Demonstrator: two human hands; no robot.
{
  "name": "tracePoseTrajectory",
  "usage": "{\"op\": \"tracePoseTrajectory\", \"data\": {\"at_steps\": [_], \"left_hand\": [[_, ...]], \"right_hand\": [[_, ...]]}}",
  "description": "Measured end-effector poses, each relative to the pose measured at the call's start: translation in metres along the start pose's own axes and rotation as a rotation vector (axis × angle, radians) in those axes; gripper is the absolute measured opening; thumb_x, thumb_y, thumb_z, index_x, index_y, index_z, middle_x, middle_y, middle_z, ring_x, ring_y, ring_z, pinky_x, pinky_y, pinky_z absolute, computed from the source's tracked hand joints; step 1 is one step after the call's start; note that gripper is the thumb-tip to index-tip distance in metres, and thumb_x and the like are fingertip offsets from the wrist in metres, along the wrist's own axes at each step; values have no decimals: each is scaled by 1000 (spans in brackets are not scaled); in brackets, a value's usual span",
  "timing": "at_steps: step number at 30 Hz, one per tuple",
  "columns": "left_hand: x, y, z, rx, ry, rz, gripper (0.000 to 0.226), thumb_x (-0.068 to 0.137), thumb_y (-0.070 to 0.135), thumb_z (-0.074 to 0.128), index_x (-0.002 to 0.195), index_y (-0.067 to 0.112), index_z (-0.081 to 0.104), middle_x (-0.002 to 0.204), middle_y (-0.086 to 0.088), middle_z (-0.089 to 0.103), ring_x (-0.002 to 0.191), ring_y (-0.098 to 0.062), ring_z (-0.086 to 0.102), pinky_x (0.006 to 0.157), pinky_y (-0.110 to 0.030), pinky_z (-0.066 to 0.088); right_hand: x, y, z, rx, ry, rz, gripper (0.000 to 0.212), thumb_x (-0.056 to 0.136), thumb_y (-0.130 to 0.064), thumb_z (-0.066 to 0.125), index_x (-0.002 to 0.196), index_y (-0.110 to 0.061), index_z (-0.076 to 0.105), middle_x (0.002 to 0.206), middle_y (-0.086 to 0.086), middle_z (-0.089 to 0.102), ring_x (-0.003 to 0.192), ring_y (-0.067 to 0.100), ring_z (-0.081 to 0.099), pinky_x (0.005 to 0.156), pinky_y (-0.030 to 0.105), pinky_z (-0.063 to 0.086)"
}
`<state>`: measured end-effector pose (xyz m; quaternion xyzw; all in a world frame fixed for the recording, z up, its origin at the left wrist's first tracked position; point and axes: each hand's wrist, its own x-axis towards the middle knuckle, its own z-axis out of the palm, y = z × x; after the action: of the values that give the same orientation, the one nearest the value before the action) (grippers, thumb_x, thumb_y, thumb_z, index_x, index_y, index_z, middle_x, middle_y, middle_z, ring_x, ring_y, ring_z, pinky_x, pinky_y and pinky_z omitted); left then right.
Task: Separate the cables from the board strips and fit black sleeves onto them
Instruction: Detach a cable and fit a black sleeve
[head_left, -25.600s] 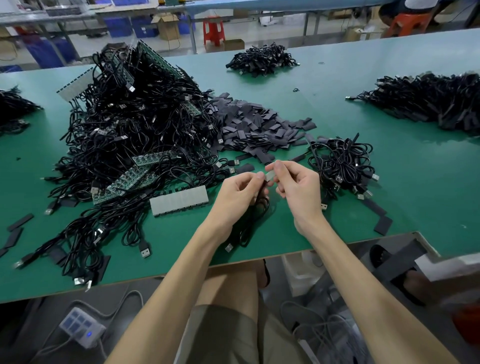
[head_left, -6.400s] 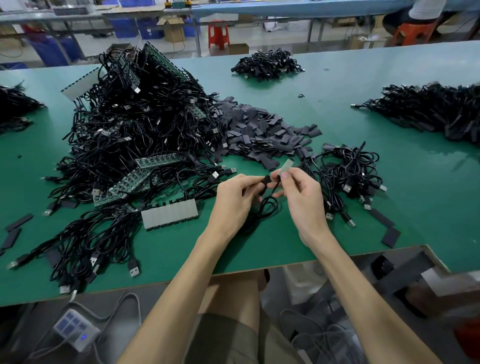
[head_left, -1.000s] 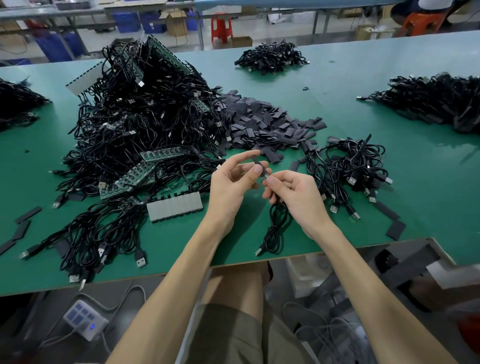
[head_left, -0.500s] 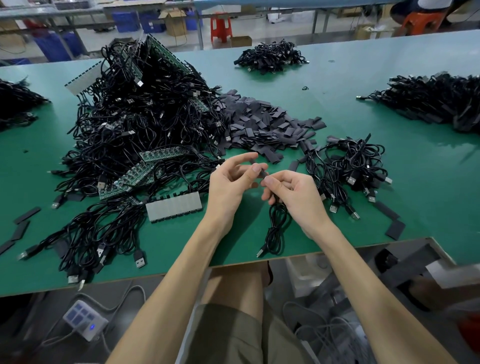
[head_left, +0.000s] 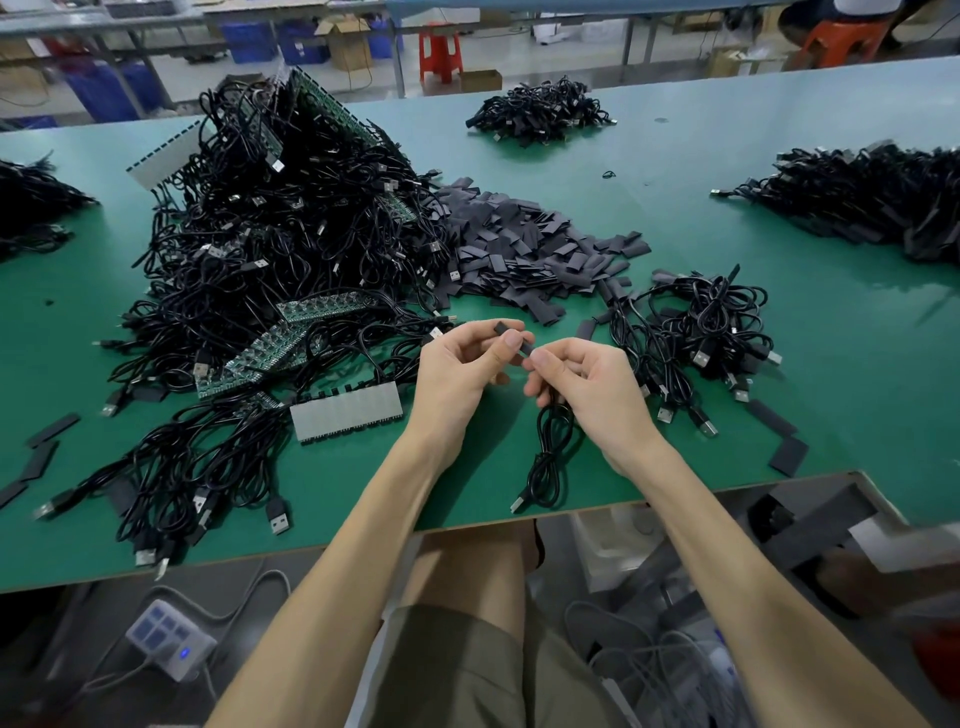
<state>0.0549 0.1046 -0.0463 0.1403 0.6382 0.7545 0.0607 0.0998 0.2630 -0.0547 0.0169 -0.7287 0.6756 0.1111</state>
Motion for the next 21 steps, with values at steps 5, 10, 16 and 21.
{"op": "tracePoseTrajectory", "data": {"at_steps": [5, 10, 16, 21], "left_hand": [[-1, -4, 3, 34, 4, -23, 27, 97, 26, 70, 98, -1, 73, 88, -19, 73, 76, -29, 61, 73, -48, 49], [0, -4, 3, -14, 21, -40, 27, 96, 29, 71, 107, 4, 70, 92, -21, 72, 76, -32, 61, 74, -53, 49], [2, -4, 0, -110, -167, -28, 33, 95, 25, 71, 122, 7, 68, 120, -15, 70, 88, -30, 59, 81, -70, 43], [3, -5, -2, -155, -148, -34, 34, 87, 31, 78, 113, 10, 74, 100, -8, 73, 79, -23, 59, 81, -55, 37]], "right_hand": [[-1, -3, 3, 19, 7, 5, 30, 107, -21, 56, 85, -11, 74, 66, 6, 73, 62, 16, 66, 63, 26, 55], [-2, -5, 5, -25, -2, 11, 33, 108, -21, 54, 84, -11, 73, 64, 4, 71, 58, 16, 63, 62, 26, 53], [-3, -11, 4, 5, -24, 46, 38, 110, -19, 48, 81, -8, 68, 57, 0, 66, 52, 10, 57, 54, 20, 49], [-4, -16, 4, 55, -88, 29, 35, 110, -18, 47, 87, -6, 72, 61, 0, 65, 55, 11, 57, 57, 20, 49]]}}
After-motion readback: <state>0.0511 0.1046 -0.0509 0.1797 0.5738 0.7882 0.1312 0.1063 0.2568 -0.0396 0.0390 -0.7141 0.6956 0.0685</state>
